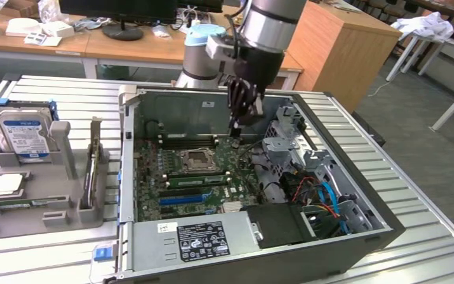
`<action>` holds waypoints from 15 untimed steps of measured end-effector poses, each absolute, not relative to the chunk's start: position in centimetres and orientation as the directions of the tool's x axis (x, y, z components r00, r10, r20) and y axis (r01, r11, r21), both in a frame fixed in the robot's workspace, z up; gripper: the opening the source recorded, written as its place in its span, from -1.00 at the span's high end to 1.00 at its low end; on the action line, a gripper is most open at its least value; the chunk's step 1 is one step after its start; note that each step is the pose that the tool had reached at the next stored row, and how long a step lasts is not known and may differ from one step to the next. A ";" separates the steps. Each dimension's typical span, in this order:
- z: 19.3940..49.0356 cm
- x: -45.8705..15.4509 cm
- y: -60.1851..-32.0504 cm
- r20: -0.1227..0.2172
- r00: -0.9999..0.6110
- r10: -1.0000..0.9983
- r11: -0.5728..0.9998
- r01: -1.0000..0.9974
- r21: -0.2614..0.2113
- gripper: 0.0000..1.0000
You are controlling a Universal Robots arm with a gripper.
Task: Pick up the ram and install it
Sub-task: 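Press down the ram until it locks into place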
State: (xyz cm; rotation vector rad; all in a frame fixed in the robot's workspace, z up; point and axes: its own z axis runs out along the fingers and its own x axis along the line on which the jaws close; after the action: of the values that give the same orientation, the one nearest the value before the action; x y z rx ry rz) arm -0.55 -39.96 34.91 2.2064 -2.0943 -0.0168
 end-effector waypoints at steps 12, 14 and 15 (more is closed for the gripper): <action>35.6 -0.5 -39.9 0.045 0.054 -0.998 -0.051 -0.996 0.078 0.79; 35.6 -0.6 -39.9 0.045 0.054 -0.998 -0.051 -0.996 0.078 0.79; 35.6 -0.6 -39.9 0.045 0.054 -0.998 -0.051 -0.996 0.078 0.79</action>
State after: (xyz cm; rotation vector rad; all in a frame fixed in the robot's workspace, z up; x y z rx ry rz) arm -0.55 -39.93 35.63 2.2154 -2.1015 -0.0325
